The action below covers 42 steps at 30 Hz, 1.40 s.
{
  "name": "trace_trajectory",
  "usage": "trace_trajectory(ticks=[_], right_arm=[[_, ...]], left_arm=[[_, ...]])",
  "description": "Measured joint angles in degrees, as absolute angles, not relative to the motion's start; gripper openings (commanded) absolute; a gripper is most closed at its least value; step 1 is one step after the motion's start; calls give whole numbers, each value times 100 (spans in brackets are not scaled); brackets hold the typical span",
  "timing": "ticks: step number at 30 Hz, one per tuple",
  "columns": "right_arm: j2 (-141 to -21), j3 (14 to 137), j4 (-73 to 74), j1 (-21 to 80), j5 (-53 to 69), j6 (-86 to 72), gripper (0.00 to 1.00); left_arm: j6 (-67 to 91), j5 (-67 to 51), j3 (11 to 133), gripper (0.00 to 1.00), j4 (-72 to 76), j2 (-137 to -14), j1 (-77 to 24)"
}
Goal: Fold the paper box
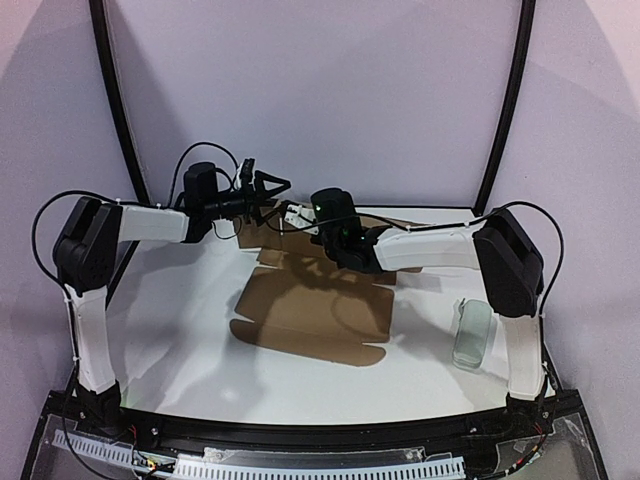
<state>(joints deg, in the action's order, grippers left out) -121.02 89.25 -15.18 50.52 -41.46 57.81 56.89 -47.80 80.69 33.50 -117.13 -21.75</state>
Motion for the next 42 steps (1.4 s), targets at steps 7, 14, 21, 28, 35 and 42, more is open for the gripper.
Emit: trace_trajectory(ticks=[7,14,21,28,35,42], right_arm=[[-12090,8927,-1510,5068,-4222,5776,0],[-12090,8965,-1306,5044,-4191,5702,0],[-12038,9128,-900,4963,-4037,5444,0],[-11949,9397,-347,4780,-3819,5143,0],[-11636,9600,375,4628,-3574,4706,0],[-11134,9666,974,4613,-3251,4170,0]], left_arm=[[5748,-4729,8031,100,3381,-11714,-2174],[4700,-4073,7219,100,2328,-11039,-2015],[3846,-2985,6523,100,1477,-10058,-1737],[3729,-2857,6034,100,1662,-10136,-1549],[3520,-2901,5980,100,1896,-10561,-1538],[2980,-2383,6181,98,1883,-10697,-1874]])
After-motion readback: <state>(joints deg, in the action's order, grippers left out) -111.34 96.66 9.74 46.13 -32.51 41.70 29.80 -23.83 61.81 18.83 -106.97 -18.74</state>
